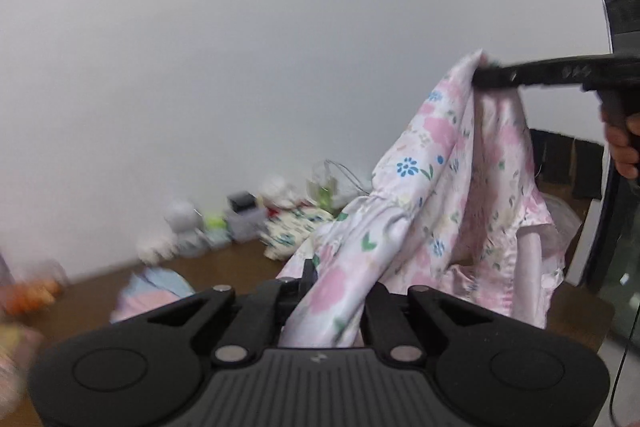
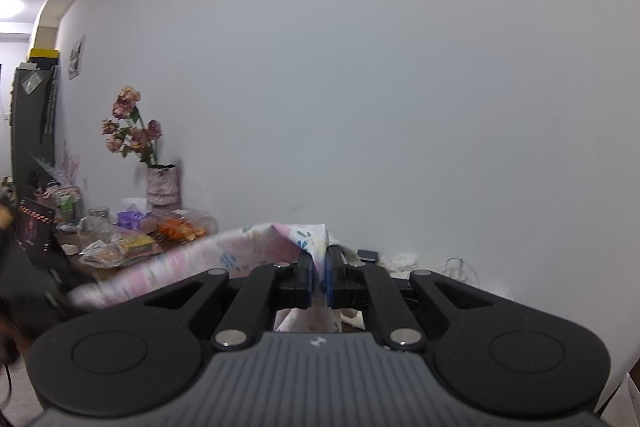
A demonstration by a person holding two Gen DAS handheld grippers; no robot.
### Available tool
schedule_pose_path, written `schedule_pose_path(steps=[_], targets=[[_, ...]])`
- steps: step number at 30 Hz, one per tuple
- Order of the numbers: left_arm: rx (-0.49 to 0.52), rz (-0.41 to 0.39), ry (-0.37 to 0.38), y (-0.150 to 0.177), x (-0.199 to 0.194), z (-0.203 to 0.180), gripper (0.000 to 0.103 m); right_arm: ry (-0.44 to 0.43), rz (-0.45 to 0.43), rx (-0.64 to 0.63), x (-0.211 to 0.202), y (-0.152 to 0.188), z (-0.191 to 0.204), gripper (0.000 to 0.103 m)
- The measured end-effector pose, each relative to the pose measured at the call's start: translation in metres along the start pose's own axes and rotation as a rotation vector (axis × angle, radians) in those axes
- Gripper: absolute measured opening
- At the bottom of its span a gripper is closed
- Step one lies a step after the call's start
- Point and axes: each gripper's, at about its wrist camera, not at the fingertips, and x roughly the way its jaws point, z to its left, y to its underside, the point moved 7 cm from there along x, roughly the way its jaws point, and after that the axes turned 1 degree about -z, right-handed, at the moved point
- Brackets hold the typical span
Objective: Fold clothes
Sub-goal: 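Lift the dress with both grippers and shake it out, laying it flat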
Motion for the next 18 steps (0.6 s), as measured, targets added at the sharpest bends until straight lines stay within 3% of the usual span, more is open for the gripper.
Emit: schedule_pose_path(steps=[2, 6, 7, 8, 9, 11, 12, 15, 18], targets=[[0.043, 0.026, -0.053, -0.014, -0.003, 0.008, 0.005, -0.013, 0.038, -0.006, 0.017, -0.004, -0.007, 0.005], [0.036, 0.180, -0.188, -0.014, 0.075, 0.042, 0.014, 0.037, 0.197, 0.015, 0.112, 0.015, -0.034, 0.007], [0.010, 0.225, -0.239, -0.007, 0.103, 0.054, 0.019, 0.061, 0.248, 0.021, 0.142, 0.027, -0.042, 0.017], [-0.021, 0.266, -0.291, 0.004, 0.128, 0.066, 0.044, 0.118, 0.291, 0.029, 0.171, 0.044, -0.052, 0.046], [-0.053, 0.303, -0.337, 0.015, 0.150, 0.077, 0.064, 0.184, 0.331, 0.038, 0.199, 0.062, -0.062, 0.059], [-0.120, 0.349, -0.387, 0.044, 0.174, 0.098, 0.064, 0.264, 0.385, 0.041, 0.227, 0.096, -0.076, 0.062], [-0.154, 0.358, -0.383, 0.055, 0.179, 0.105, 0.064, 0.276, 0.399, 0.052, 0.231, 0.111, -0.082, 0.062], [-0.188, 0.343, -0.310, 0.081, 0.169, 0.110, 0.073, 0.194, 0.380, 0.108, 0.222, 0.134, -0.084, 0.070], [-0.141, 0.354, -0.177, 0.106, 0.160, 0.094, 0.076, 0.124, 0.391, 0.079, 0.197, 0.152, -0.071, 0.072]])
